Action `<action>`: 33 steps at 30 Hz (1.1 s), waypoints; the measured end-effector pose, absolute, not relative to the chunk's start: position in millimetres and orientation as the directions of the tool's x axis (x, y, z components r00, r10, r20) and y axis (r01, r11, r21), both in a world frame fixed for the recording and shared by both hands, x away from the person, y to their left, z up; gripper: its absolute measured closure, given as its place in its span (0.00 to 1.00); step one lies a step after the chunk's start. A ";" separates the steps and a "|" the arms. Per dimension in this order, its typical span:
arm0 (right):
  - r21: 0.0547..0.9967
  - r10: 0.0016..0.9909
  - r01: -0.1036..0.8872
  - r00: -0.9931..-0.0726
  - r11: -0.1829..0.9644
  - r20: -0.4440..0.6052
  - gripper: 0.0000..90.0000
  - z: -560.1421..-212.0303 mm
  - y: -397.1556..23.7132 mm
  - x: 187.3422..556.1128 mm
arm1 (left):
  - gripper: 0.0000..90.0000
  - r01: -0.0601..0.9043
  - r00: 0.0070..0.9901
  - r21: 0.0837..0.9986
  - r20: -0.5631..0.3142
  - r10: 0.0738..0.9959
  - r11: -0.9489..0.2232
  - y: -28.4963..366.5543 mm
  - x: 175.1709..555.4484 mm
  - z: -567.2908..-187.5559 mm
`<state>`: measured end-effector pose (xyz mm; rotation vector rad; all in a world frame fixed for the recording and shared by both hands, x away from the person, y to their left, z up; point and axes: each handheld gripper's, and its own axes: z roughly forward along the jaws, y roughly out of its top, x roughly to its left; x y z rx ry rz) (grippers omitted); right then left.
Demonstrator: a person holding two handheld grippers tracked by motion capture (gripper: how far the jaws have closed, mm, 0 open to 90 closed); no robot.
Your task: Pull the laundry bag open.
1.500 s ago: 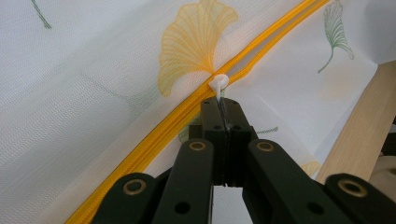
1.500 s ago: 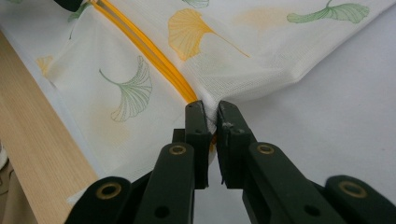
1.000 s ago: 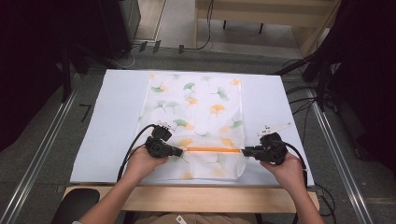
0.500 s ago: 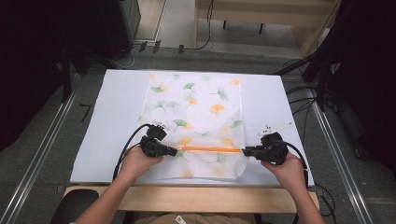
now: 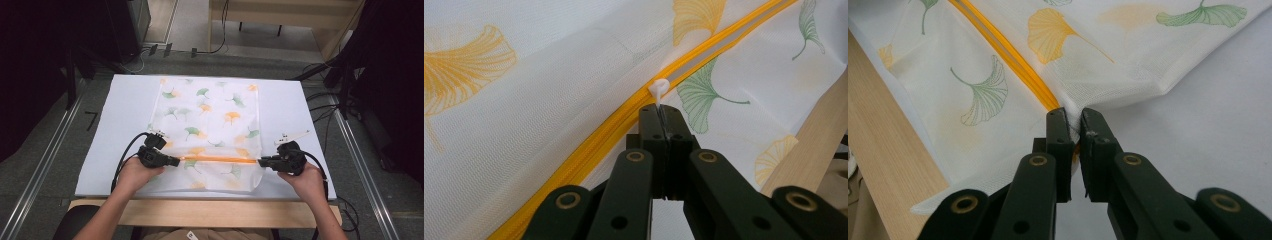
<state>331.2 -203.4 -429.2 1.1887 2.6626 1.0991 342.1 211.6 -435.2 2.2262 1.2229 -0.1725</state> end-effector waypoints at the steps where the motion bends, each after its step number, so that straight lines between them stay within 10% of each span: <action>1: 0.612 0.662 0.644 -0.708 0.460 0.247 0.95 -429.3 -203.1 331.1 | 1.00 0.808 0.567 0.428 -0.379 0.731 -0.404 211.0 342.1 -435.8; 33: 0.597 0.657 0.644 -0.714 0.479 0.243 0.95 -431.8 -204.1 335.1 | 1.00 0.840 0.513 0.407 -0.380 0.770 -0.359 241.4 334.3 -435.2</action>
